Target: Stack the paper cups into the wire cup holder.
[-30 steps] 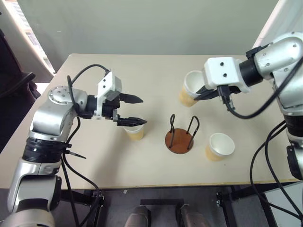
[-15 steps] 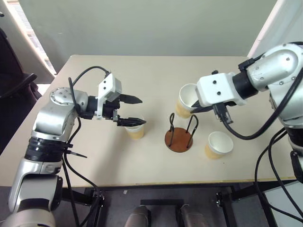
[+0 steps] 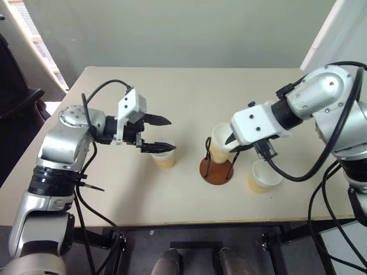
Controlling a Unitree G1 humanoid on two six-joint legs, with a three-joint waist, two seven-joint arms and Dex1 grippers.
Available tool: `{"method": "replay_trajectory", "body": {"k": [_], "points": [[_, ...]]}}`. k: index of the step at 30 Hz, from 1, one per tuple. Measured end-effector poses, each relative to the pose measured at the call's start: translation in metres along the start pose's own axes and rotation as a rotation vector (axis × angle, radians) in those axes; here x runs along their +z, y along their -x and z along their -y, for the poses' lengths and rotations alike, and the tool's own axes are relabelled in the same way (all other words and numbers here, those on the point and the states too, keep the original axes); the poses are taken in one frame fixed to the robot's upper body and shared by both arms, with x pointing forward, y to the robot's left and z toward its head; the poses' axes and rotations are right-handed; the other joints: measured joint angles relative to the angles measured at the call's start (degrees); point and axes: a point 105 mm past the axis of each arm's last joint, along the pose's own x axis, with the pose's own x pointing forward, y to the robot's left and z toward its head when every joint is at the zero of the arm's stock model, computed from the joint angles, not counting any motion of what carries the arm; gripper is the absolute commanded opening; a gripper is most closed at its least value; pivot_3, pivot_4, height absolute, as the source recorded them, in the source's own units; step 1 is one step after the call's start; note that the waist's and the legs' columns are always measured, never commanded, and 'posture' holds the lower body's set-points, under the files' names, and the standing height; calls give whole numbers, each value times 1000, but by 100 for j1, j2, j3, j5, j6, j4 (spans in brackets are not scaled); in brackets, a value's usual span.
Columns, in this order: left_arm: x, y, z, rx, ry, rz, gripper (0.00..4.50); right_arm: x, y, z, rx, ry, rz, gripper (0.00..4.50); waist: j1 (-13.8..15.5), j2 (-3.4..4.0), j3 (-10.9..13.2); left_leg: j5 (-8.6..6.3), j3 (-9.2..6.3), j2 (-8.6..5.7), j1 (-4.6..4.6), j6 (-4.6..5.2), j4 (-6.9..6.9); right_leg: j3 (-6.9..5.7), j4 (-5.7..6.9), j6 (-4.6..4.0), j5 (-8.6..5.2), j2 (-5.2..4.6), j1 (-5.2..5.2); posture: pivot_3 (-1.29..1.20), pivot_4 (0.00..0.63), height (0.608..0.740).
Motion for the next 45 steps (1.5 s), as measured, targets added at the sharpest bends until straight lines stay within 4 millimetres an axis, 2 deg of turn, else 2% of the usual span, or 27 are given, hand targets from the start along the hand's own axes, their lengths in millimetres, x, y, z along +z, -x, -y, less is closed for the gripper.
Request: {"method": "replay_trajectory", "body": {"k": [3,8,13,16,20,26,31,45], "points": [[1,1,1,4,-20,-4,4500,1,-5,0,-3,-14,18,2842,-3,0,0,0,1,0,0,0,0,1,0,1,1,0,-1,0,150,740],[4,6,1,31,-75,-47,4500,5,-7,7,-52,-73,69,2842,-7,0,0,0,0,0,0,0,-1,1,0,0,0,1,-1,0,150,740],[0,17,1,79,-201,-230,4500,12,10,17,-126,-235,198,2842,-2,-1,0,1,0,-1,-2,-1,-2,2,-10,-5,-3,3,0,0,150,740],[-6,21,4,87,-294,-375,4500,19,19,14,-120,-308,272,2842,-3,-1,0,1,1,-2,-1,-2,-3,4,-13,-10,-7,5,0,0,150,740],[-14,21,8,61,-346,-471,4500,25,23,8,-87,-367,322,2842,-3,0,0,1,0,-1,-1,-2,-7,4,-8,-15,-10,4,-4,0,150,740],[-28,15,16,-4,-378,-539,4500,32,26,5,-57,-392,365,2842,-9,-1,0,0,-1,-1,-1,-1,-9,5,9,-19,-12,4,-14,0,150,740],[-41,13,12,-17,-386,-581,4500,37,29,8,-65,-377,379,2842,-8,-1,0,-4,-3,-1,-1,-1,-10,4,22,-22,-13,3,-19,0,150,740],[-64,-6,8,-102,-367,-554,4500,37,29,9,-84,-383,377,2842,-5,-1,0,-7,-3,-1,-3,0,-9,3,34,-23,-13,2,-26,0,150,740]]}}
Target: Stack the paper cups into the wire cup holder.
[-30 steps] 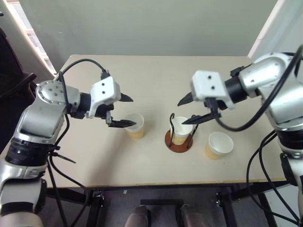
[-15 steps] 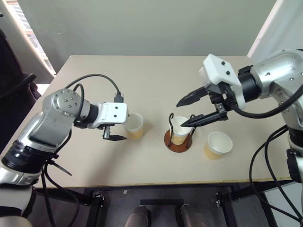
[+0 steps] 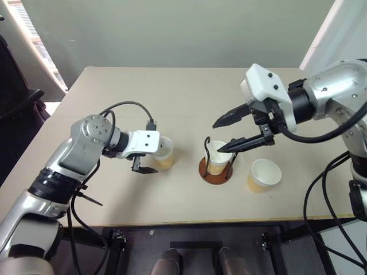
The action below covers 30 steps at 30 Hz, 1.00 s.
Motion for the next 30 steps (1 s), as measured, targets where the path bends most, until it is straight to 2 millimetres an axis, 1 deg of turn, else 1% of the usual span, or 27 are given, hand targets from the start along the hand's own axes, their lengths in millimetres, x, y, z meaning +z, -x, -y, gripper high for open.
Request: {"method": "replay_trajectory", "body": {"k": [2,3,4,6,8,12,14,15,21,23,27,30], "points": [[0,-3,-1,-8,-11,15,4500,0,1,-1,1,1,-2,2842,3,0,0,0,0,0,0,0,0,0,1,0,0,0,0,0,150,740],[1,-7,-2,-11,-17,37,4124,-1,1,-1,-2,1,-6,2868,9,0,0,0,-1,0,-1,1,1,-1,2,0,0,-1,1,0,150,740],[2,-9,-3,-13,-19,49,3903,0,1,-1,-2,3,-6,2868,11,0,0,-1,0,0,-2,1,2,-1,2,1,0,-2,1,0,150,740],[4,-14,-5,-18,-30,83,3241,-1,0,-3,0,5,-6,2868,10,-1,0,-2,0,-1,-4,3,6,0,2,2,1,-2,0,0,150,740],[8,-18,-7,-25,-36,115,2510,-3,-1,-4,4,3,-7,2868,9,-1,0,-2,0,0,-6,3,7,-1,2,3,2,-2,0,0,150,740],[14,-15,-14,-28,-50,151,1055,-4,-2,-6,8,-1,-6,2868,6,-1,0,-2,0,0,-6,3,6,-1,2,20,12,-1,0,0,150,740],[15,-13,-13,-47,-55,160,332,-4,-2,-7,14,-4,-2,2868,4,-1,0,-2,0,0,-5,3,6,-1,2,22,12,0,0,0,150,740],[15,-12,-12,-58,-55,164,39,-4,-2,-7,17,-6,-1,2868,4,-1,0,-2,0,0,-6,3,5,-2,1,22,13,0,-1,0,150,740],[17,-4,-6,-123,-49,180,39,-5,-3,-9,27,-17,5,2868,8,-1,0,-2,0,0,-11,4,7,-3,-2,20,12,0,-2,0,150,740],[24,0,-10,-115,-61,197,39,-6,-2,-10,24,-21,3,2868,19,-1,0,-3,0,0,-14,5,10,-4,-3,19,11,-1,-2,0,150,740],[47,18,-23,-70,-120,245,39,-22,5,-11,-2,-79,-30,2868,35,-3,-1,-10,6,-2,-16,17,15,-2,-9,20,11,-6,2,0,150,740],[59,26,-30,-46,-170,256,39,-29,11,-6,-51,-115,-30,2868,25,-3,-1,-11,6,-1,-15,18,15,-1,-8,24,14,-6,3,0,150,740]]}}
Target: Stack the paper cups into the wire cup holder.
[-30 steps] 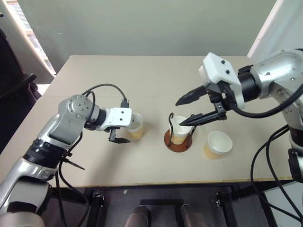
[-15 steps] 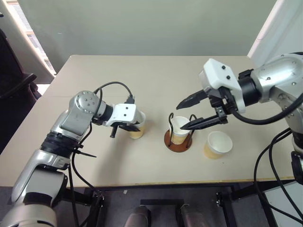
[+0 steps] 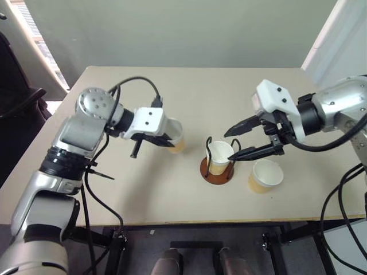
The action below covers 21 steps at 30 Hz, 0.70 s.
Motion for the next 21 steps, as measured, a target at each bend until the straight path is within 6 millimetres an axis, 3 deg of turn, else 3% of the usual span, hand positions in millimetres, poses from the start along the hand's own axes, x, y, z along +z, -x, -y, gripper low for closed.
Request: {"method": "replay_trajectory", "body": {"k": [8,11,21], "points": [[32,7,-18,43,-77,86,39,-17,16,8,-93,-72,-30,2868,20,0,0,-1,-1,1,-3,2,0,-2,-6,23,13,-1,2,0,150,740],[57,8,-28,44,-122,168,39,-29,26,9,-128,-119,-61,2868,45,-1,1,-5,2,-1,-12,9,4,-2,-25,43,25,-5,5,0,150,740],[124,0,-33,-73,-223,405,39,-35,39,3,-158,-162,-55,2868,54,-1,1,-8,5,0,-26,14,9,-1,-43,71,34,-6,5,0,150,740]]}}
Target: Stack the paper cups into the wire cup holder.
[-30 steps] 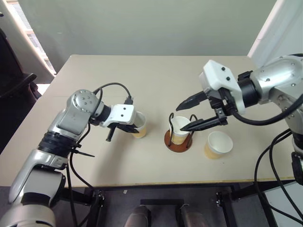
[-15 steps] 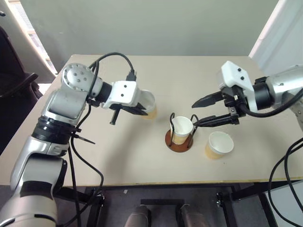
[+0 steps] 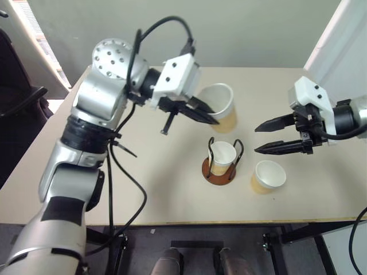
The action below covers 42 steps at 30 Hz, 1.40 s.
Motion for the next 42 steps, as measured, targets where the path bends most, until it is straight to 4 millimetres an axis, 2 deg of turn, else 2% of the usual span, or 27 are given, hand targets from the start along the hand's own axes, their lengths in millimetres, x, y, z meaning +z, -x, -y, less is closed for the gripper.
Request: {"method": "replay_trajectory", "body": {"k": [4,10,15,21,25,42], "points": [[-4,-12,-3,-40,25,26,39,-4,3,-2,-19,-19,-7,2868,2,0,0,-2,3,-1,1,4,8,1,2,11,3,-1,3,0,150,740],[-30,-27,6,-116,97,-18,39,-5,11,-5,-59,-31,-14,2868,13,1,0,-5,3,-1,-5,9,24,2,0,23,7,-1,6,0,150,740],[-42,-33,6,-138,125,-34,39,-8,23,-7,-85,-50,-38,2868,43,1,0,-13,5,-4,-10,20,44,3,-2,33,5,-3,11,0,150,740],[-48,-42,10,-188,134,-59,39,1,32,-12,-91,-10,-35,2868,49,2,1,-29,8,-6,-12,35,76,6,-2,47,-1,-4,21,0,150,740],[-54,-48,15,-231,137,-81,39,21,39,-15,-104,55,6,2868,51,2,1,-32,8,-9,-13,40,80,7,-4,53,-2,-4,25,0,150,740],[-71,-64,17,-285,107,-131,39,20,37,-20,-112,42,-2,2868,68,2,1,-46,16,-19,-13,53,85,12,-6,79,-16,-16,28,0,150,740]]}}
